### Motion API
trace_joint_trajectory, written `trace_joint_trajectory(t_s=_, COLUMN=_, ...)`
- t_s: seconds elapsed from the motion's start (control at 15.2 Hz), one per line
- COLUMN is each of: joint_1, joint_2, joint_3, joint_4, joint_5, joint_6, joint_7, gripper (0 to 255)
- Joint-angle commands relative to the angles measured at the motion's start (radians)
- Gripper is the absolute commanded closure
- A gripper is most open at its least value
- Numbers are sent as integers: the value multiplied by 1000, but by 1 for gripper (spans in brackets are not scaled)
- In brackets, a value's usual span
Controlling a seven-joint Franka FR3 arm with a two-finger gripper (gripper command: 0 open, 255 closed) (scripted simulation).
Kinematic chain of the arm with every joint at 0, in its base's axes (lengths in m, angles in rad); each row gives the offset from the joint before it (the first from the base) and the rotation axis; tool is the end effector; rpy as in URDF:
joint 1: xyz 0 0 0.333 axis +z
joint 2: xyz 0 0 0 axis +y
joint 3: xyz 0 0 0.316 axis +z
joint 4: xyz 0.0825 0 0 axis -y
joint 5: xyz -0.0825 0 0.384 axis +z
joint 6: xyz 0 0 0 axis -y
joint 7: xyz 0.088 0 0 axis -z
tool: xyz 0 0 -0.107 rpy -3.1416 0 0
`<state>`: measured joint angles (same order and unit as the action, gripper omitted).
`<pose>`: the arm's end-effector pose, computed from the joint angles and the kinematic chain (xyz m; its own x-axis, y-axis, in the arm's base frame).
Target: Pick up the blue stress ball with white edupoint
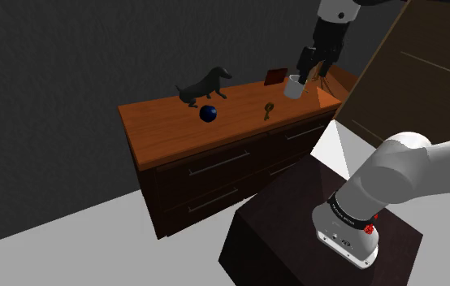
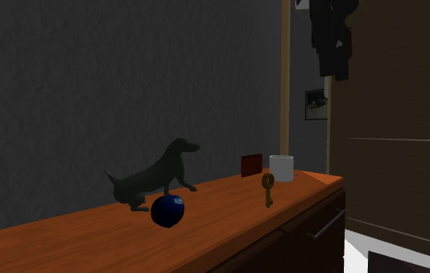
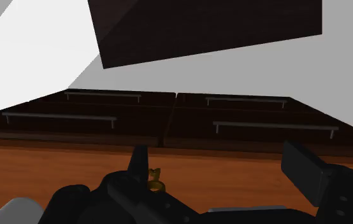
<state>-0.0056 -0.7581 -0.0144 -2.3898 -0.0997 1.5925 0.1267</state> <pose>0.3145 -0.0178 0.5682 0.9899 -0.1392 -0.0277 -0.1361 -0.9862 0.0938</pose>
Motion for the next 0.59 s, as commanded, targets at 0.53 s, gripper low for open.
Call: trace_joint_trajectory(t_s=0.53, joint_1=-29, joint_2=264, joint_3=119, joint_4=56, joint_5=113, joint_6=149, joint_7=340, gripper=0)
